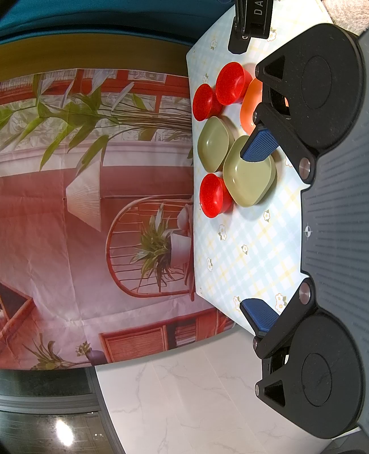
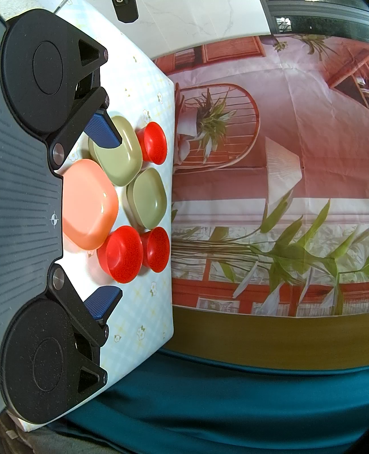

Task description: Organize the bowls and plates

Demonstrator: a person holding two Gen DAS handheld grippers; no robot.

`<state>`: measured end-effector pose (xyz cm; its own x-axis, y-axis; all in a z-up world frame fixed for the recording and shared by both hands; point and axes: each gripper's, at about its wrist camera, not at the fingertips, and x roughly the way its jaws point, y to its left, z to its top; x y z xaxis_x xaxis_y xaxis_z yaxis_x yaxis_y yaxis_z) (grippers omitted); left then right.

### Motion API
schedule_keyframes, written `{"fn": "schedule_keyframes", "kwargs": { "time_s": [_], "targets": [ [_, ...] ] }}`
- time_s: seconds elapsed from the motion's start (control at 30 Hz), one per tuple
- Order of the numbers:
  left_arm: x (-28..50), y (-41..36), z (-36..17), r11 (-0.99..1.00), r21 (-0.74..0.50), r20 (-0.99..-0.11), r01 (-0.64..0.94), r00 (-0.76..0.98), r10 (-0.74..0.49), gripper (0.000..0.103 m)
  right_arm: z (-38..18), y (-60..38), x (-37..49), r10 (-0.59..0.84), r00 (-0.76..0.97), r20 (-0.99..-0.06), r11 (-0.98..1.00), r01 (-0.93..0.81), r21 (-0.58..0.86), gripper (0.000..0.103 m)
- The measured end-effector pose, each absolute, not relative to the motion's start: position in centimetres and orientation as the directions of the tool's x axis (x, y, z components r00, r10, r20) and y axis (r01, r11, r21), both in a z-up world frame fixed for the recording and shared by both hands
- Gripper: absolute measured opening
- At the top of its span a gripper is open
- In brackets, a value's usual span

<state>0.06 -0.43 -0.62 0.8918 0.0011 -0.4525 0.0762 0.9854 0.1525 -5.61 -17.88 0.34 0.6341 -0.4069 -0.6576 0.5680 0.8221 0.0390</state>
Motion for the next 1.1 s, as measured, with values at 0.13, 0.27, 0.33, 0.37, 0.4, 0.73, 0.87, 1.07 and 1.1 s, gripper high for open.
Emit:
{"fn": "schedule_keyframes", "kwargs": {
  "time_s": [0.13,0.27,0.33,0.37,0.4,0.73,0.87,1.07,1.1],
  "targets": [
    [0.1,-0.4,-0.8,0.985,0.152,-0.455,0.077,0.89,0.001,0.103,0.4,-17.9,-5.6,-0.407,0.634,-0.658,0.822,0.568,0.04,0.103],
    [0.2,-0.3,-1.0,0.987,0.139,-0.467,0.083,0.884,-0.009,0.103,0.4,-17.9,-5.6,-0.407,0.634,-0.658,0.822,0.568,0.039,0.103],
    [0.2,-0.2,-1.1,0.988,0.128,-0.474,0.084,0.88,-0.013,0.103,0.3,-17.9,-5.6,-0.406,0.634,-0.658,0.822,0.568,0.04,0.103],
    [0.3,-0.2,-1.1,0.989,0.126,-0.477,0.081,0.879,-0.011,0.103,0.3,-17.9,-5.6,-0.408,0.634,-0.657,0.821,0.569,0.039,0.103],
    [0.3,-0.1,-1.1,0.989,0.126,-0.478,0.076,0.878,-0.007,0.103,0.4,-17.9,-5.6,-0.409,0.635,-0.656,0.821,0.57,0.039,0.103],
    [2.1,0.2,-1.1,0.993,0.113,-0.496,0.044,0.868,0.018,0.103,-0.2,-19.2,-5.5,-0.419,0.629,-0.654,0.814,0.58,0.036,0.103],
    [3.2,0.1,-1.8,0.991,0.12,-0.484,0.052,0.875,0.013,0.103,-0.7,-20.5,-5.5,-0.412,0.661,-0.627,0.819,0.57,0.062,0.103],
    [5.2,-0.5,-3.5,0.987,0.139,-0.485,0.083,0.874,-0.006,0.103,-2.8,-22.5,-4.8,-0.388,0.688,-0.613,0.828,0.552,0.096,0.103],
    [5.6,-0.6,-3.7,0.986,0.143,-0.486,0.091,0.874,-0.01,0.103,-3.1,-22.7,-4.7,-0.386,0.698,-0.603,0.833,0.545,0.098,0.103]
  ]
}}
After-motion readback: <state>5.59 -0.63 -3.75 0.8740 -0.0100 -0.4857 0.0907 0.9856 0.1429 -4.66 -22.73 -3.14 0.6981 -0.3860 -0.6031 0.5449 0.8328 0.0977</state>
